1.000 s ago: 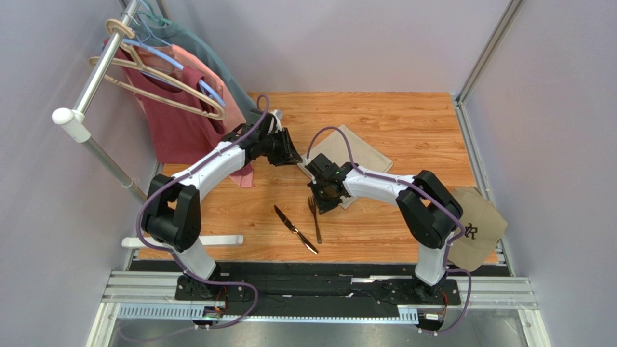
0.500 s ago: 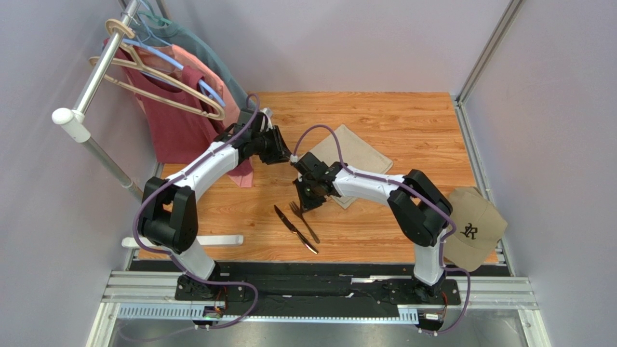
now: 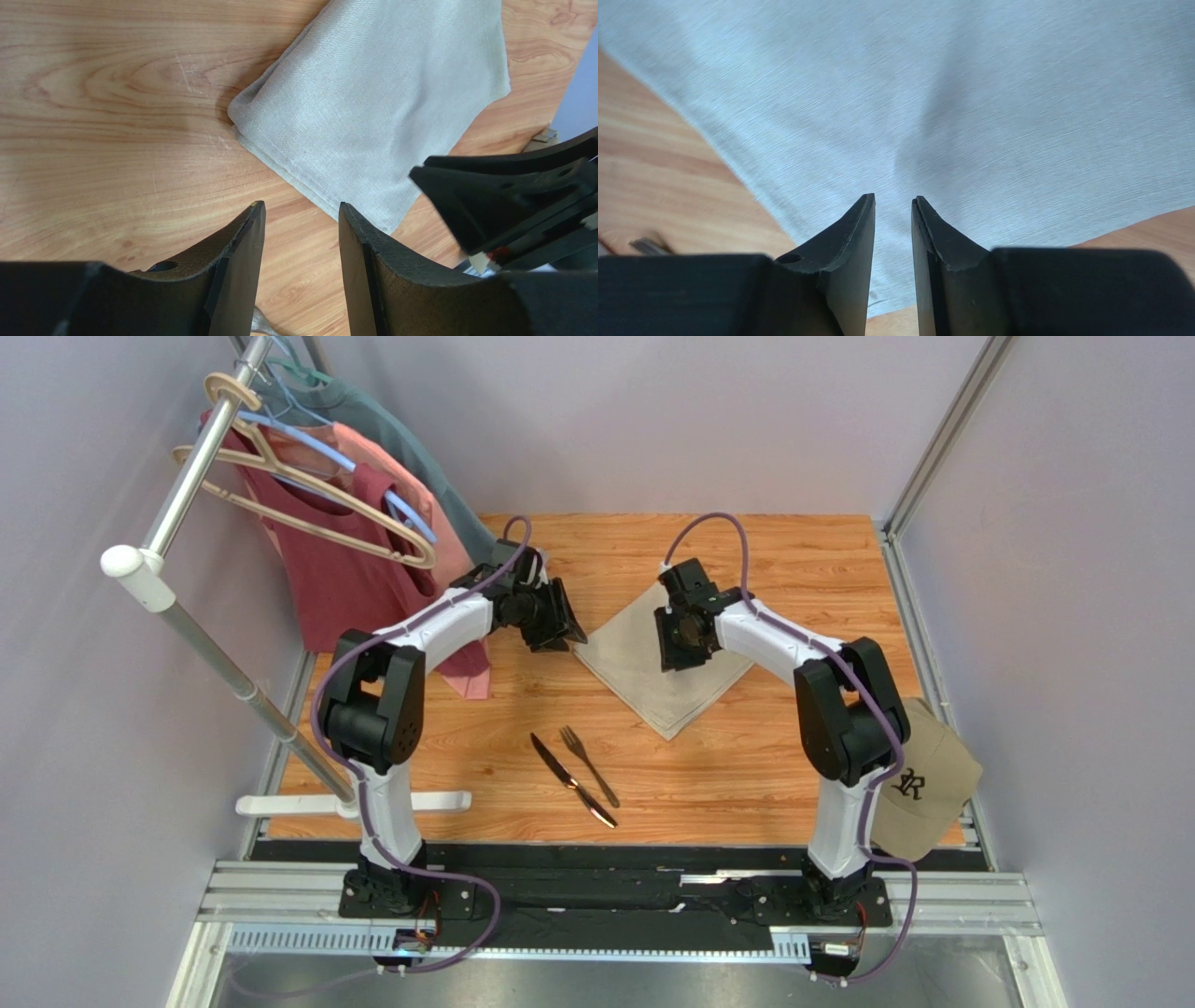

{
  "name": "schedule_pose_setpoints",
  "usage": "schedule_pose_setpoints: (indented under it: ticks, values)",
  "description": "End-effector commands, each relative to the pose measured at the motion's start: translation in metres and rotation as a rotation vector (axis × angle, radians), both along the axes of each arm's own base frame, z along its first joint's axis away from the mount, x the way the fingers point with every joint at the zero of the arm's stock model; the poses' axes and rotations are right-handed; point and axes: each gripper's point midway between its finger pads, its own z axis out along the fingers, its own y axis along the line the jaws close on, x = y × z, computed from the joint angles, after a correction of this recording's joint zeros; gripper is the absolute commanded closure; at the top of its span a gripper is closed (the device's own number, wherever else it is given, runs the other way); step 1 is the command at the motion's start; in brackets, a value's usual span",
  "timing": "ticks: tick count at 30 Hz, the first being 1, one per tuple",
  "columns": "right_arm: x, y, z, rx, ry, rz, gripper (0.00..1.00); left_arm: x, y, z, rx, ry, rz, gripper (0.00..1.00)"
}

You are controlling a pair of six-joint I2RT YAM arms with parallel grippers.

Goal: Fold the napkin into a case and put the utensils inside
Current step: Move the lower triangle-folded napkin to the center of the board.

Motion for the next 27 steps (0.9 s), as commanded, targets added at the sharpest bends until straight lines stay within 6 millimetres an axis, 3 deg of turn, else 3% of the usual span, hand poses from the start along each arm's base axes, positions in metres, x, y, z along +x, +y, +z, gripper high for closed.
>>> schedule_pose_setpoints:
  ticks: [1, 7, 8, 10, 11, 16, 19, 23, 25, 27]
  values:
    - [0.020, -0.008, -0.005, -0.035, -0.016, -0.006, 0.71, 0.015, -0.010, 0.021, -0.045, -0.049, -0.002, 0.49]
    - [0.006, -0.012, -0.024, -0.025, 0.032, -0.053, 0.71, 0.007, -0.005, 0.017, -0.020, -0.040, -0.015, 0.50]
    - [-0.005, -0.018, -0.032, -0.034, 0.056, -0.065, 0.71, 0.004, -0.002, 0.019, -0.010, -0.042, -0.020, 0.50]
    - [-0.020, -0.011, -0.029, 0.024, 0.093, -0.077, 0.72, 0.001, 0.002, 0.015, 0.008, -0.039, -0.018, 0.49]
    - [-0.036, -0.015, -0.039, 0.031, 0.140, -0.091, 0.72, -0.001, 0.003, 0.019, 0.007, -0.049, -0.018, 0.49]
    - [-0.076, 0.010, -0.032, 0.159, 0.196, -0.089, 0.72, -0.010, 0.004, 0.023, -0.001, -0.046, -0.028, 0.49]
    - [-0.078, 0.008, -0.021, 0.108, 0.141, -0.062, 0.69, -0.013, 0.008, 0.030, 0.006, -0.060, -0.025, 0.49]
    - [-0.067, 0.010, -0.001, -0.058, 0.046, 0.062, 0.52, -0.016, 0.015, 0.044, 0.001, -0.088, -0.018, 0.49]
    - [-0.067, 0.025, 0.016, -0.115, -0.005, 0.128, 0.45, -0.018, 0.018, 0.045, -0.004, -0.086, -0.013, 0.49]
    - [-0.071, 0.040, 0.017, -0.157, -0.024, 0.200, 0.39, -0.018, 0.024, 0.051, -0.015, -0.101, 0.001, 0.49]
